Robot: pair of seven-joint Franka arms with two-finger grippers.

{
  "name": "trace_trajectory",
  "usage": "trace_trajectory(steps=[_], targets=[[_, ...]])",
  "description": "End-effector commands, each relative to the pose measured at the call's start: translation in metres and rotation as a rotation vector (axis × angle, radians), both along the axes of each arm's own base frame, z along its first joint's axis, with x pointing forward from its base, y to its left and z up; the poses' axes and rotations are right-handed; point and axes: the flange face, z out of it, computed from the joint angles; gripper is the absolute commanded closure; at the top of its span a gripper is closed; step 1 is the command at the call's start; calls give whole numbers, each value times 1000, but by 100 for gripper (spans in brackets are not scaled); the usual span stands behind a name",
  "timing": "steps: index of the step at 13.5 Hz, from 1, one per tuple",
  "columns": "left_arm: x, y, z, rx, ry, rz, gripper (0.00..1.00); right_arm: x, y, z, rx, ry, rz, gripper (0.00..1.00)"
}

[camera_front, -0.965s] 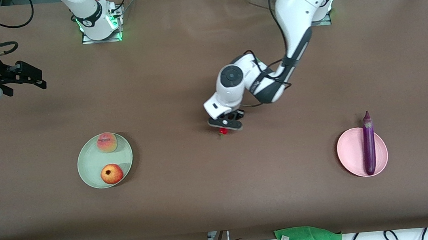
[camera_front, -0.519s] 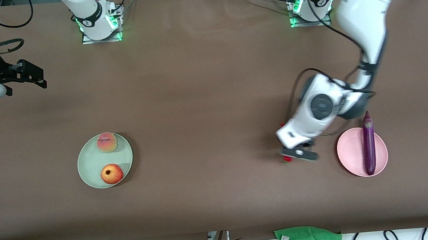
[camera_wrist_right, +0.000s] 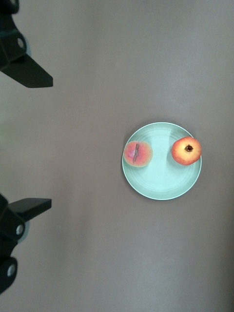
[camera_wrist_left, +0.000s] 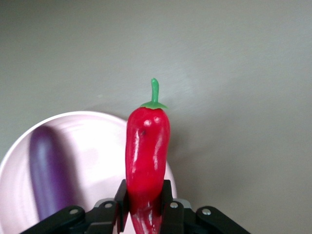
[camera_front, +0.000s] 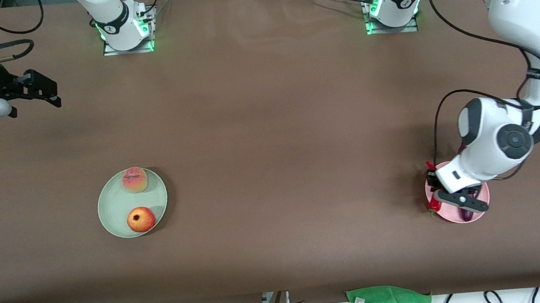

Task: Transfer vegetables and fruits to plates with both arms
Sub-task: 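Carry the chili to the pink plate and release it with the left gripper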

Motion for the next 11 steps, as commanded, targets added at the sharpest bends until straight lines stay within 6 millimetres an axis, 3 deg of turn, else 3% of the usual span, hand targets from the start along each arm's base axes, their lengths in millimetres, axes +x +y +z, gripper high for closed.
trace_trajectory(steps=[1,5,11], targets=[[-3,24,2,0,9,8,97,-2,1,9,-18,-7,-7,0],[-3,46,-7,-33,20,28,92,-2,-1,10,-28,-8,-9,0],[-5,52,-27,-59,42,62,69,-1,-2,10,-34,-9,-11,0]])
